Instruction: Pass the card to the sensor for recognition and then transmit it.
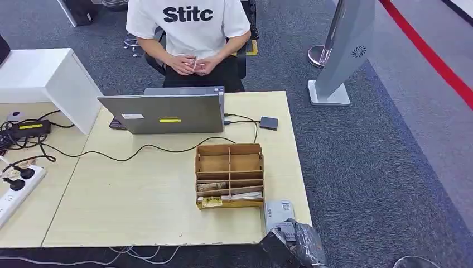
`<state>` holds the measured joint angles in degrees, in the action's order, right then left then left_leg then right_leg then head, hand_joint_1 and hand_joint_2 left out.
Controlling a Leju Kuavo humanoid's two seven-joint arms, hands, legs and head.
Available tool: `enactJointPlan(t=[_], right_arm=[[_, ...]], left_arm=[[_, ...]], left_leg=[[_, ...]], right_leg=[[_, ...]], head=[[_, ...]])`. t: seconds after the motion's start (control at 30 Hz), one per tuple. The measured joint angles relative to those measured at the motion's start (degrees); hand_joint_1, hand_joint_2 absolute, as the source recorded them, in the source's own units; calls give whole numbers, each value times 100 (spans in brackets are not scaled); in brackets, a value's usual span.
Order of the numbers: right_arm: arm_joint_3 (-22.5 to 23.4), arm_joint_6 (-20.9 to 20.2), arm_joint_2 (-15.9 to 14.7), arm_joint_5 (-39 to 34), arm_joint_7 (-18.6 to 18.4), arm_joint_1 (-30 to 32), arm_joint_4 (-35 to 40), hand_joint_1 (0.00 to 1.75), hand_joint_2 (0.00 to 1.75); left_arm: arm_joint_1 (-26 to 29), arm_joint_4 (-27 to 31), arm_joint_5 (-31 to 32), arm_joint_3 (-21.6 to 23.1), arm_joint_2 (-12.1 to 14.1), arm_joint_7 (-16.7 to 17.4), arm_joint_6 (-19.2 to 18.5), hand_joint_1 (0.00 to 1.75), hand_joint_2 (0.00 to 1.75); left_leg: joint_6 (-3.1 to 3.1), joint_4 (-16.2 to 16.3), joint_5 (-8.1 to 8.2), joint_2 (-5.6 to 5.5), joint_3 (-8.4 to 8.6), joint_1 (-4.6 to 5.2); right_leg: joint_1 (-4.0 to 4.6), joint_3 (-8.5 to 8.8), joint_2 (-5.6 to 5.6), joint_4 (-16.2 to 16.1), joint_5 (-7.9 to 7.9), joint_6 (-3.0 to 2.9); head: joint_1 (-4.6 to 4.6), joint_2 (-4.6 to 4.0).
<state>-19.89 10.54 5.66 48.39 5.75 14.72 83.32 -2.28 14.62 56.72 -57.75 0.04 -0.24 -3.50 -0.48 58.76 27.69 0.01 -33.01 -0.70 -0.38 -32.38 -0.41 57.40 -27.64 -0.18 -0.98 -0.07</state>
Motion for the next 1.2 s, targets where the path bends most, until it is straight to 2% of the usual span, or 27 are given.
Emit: enactJointPlan(t=[0.27,0.6,0.9,0.97,1.03,1.1,1.2], right_arm=[[24,297,-2,-11,389,12,13,175,175],[-46,295,-20,57,463,251,864,175,175],[-175,282,-77,-219,588,262,1095,175,175],[-249,178,-98,-203,660,191,1093,175,175],[-345,-111,-114,-203,706,-34,1091,175,175],[-415,-487,-114,-216,614,-384,1091,175,175],[-428,-702,-101,-214,562,-783,1080,175,175]], left_arm=[[-1,0,11,-94,-2,0,-4,0,175],[1,0,52,-181,-13,0,-9,0,175],[0,0,131,-238,-31,0,-2,0,175],[-1,0,201,-238,-33,0,-2,0,175],[-10,0,285,-238,-31,0,-4,0,175],[-29,0,365,-238,-28,0,-13,0,175],[-55,0,407,-238,-24,0,-17,0,175]], left_leg=[[0,0,0,0,1,0],[0,0,1,0,-1,0],[0,0,1,0,-2,0],[0,0,1,2,-2,0],[0,0,0,8,-3,0],[0,1,-1,10,3,0],[4,1,-12,3,4,0]], right_leg=[[0,0,0,0,0,0],[0,-2,1,0,-2,0],[0,-1,1,0,-1,1],[0,-1,3,0,-1,0],[0,-1,9,0,2,-2],[0,-2,11,1,5,-2],[0,3,2,1,6,0]], head=[[0,0],[0,0],[0,0],[0,0],[0,0],[0,0],[-2,0]])
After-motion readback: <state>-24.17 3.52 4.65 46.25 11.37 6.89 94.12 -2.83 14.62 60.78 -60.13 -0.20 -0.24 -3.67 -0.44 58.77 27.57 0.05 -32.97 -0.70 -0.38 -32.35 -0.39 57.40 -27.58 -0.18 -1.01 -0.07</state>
